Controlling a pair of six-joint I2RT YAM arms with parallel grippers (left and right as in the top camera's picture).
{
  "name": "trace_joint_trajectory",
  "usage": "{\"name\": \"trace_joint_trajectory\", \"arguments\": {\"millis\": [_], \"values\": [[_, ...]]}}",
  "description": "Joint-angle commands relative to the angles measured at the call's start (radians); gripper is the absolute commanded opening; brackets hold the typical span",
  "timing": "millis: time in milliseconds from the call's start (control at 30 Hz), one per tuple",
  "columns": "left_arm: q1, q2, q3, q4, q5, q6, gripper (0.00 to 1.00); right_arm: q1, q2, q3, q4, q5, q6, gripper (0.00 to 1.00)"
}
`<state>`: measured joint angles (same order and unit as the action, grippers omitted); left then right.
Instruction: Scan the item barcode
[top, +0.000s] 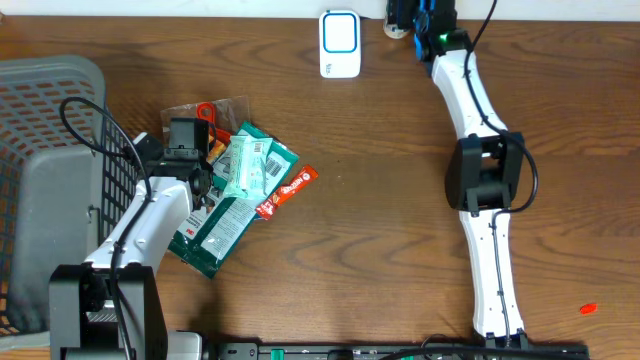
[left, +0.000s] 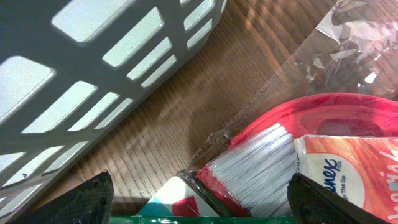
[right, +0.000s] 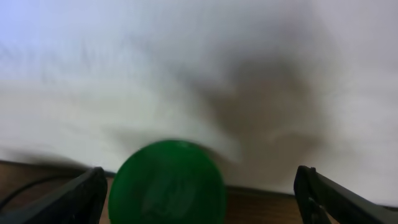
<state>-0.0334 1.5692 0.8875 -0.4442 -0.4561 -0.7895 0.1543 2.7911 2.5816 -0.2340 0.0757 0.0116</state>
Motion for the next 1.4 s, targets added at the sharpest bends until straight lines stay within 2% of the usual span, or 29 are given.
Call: {"name": "trace_joint_trajectory", "arguments": {"millis": [0, 733, 967, 1033, 1367], "values": [[0.006, 0.011, -0.007, 0.002, -0.028, -0.012, 0.89, 0.016, 0.058, 0.007, 0.005, -0.006, 0.022, 0.93], [0.006, 0.011, -0.007, 0.011, -0.028, -0.012, 0.89, -0.003, 0.140, 0.007, 0.119, -0.002, 0.036, 0.82], [0.006, 0.011, -0.007, 0.022, -0.028, -0.012, 0.89, -0.003, 0.154, 0.007, 0.149, -0.002, 0.047, 0.69], [0.006, 0.012, -0.007, 0.026, -0.028, -0.012, 0.89, -0.003, 0.154, 0.007, 0.164, -0.002, 0.048, 0.61], [0.006, 0.013, -0.007, 0.027, -0.028, -0.012, 0.89, 0.005, 0.152, 0.008, 0.170, -0.022, 0.074, 0.46]]}}
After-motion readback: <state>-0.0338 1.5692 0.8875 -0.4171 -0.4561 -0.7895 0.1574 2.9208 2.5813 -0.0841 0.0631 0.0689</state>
